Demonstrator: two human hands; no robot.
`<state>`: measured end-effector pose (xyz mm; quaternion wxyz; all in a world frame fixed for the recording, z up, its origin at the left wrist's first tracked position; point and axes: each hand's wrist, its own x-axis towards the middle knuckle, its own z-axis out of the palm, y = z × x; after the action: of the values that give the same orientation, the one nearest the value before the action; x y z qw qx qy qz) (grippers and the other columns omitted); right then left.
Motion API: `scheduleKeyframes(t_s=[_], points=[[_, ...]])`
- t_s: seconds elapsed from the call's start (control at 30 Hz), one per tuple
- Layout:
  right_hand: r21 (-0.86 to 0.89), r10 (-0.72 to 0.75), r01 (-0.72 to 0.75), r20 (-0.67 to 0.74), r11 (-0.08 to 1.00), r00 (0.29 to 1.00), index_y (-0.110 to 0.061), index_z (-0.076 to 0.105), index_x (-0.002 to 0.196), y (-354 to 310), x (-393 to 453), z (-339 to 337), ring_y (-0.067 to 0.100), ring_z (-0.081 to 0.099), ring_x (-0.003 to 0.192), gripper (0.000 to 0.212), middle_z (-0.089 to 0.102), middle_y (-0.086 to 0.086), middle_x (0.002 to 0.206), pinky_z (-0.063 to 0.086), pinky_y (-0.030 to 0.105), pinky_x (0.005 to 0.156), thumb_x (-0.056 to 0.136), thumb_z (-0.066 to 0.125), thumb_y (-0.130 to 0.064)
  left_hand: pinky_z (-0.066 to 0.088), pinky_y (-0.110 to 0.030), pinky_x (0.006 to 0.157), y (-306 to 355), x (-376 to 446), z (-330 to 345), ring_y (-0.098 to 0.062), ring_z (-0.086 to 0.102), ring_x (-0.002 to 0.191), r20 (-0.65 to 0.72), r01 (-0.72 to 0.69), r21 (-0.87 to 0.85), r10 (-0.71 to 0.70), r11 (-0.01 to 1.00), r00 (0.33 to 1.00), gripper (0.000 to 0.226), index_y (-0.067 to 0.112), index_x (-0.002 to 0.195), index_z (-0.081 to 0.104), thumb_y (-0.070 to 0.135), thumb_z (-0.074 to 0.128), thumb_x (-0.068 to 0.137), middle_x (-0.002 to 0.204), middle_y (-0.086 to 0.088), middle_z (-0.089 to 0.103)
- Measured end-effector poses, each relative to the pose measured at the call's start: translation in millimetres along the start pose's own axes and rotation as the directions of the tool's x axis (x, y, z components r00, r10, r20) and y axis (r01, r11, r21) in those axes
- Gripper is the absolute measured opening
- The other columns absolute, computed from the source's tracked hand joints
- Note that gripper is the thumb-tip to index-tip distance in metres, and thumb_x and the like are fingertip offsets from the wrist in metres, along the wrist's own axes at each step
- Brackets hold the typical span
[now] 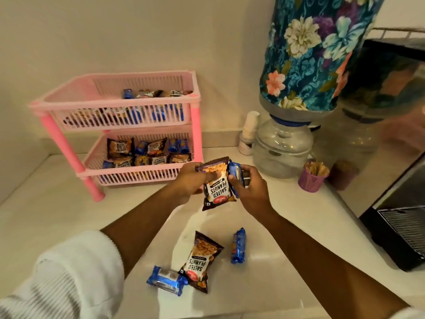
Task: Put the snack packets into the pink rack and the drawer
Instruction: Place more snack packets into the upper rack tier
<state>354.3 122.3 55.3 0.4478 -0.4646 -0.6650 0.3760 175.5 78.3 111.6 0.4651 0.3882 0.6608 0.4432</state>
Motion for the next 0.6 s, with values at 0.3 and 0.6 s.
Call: scheduleKeyframes(t_s=[0.3,0.6], points=[[0.232,-0.105,0.098,0.019,0.968,0.994,-0.027,0.06,0.119,-111,20,68,0.001,0.069,0.093,0.036,0.07,-0.01,0.111,0.061,0.025,0.074,0.09,0.067,-0.048,0.062,-0.037,0.072,49,-29,-81,-0.018,0.076,0.087,-0.229,-0.282,-0.314,0.217,0.907,0.949,0.04,0.02,0.114,0.062,0.024,0.081,0.079,0.103,-0.003,0.077],[0.515,0.008,-0.046,0.075,0.856,0.997,-0.028,0.051,0.132,-216,47,147,0.016,0.075,0.093,0.027,0.071,0.003,0.116,0.062,0.036,0.07,0.106,0.045,-0.03,0.058,-0.041,0.085,97,-23,-177,-0.018,0.071,0.094,-0.32,-0.31,-0.04,0.282,0.95,0.905,0.031,0.024,0.115,0.052,0.048,0.038,0.101,0.107,-0.002,0.072]])
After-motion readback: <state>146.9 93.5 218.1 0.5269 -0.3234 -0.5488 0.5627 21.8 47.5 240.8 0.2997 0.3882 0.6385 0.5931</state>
